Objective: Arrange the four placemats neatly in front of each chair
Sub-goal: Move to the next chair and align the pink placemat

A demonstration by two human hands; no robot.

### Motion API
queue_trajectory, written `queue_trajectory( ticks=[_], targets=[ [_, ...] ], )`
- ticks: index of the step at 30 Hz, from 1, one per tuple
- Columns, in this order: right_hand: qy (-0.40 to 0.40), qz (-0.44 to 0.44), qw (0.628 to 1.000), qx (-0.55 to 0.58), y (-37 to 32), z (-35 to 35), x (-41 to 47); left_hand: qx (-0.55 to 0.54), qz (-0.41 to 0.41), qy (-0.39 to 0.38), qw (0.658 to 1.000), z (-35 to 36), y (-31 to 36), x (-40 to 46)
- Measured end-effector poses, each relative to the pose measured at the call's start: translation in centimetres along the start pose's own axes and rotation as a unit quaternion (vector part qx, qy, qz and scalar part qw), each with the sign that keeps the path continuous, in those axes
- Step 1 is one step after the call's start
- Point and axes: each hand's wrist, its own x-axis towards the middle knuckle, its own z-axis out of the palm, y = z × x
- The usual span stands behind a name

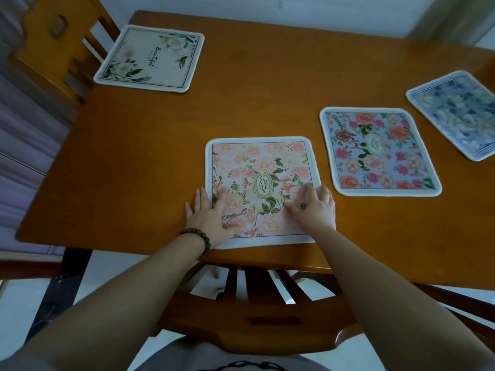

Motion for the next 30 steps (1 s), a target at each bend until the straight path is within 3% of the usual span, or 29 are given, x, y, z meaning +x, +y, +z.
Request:
queue_trajectory(
  ticks=[6,17,26,30],
  targets=[
    [-0.016,-0.008,1.0,0.022,2.1,-0.5,-1.0,-0.002,0.053,-0.028,0.998,-1.4,-1.6,0.5],
    [-0.101,-0.034,0.994,0.012,3.5,-0.8,-5.1,0.03,0.062,-0.069,0.995,-0.4,-2.4,-2.2],
    [-0.179,-0.009,0.976,-0.126,4.2,-0.3,-8.4,0.078,-0.002,-0.071,0.994,0.9,-2.1,-4.5],
    [-0.157,-0.032,0.972,-0.17,3.2,0.4,-9.0,0.085,-0.003,-0.045,0.995,1.2,-1.8,-4.5]
  ],
)
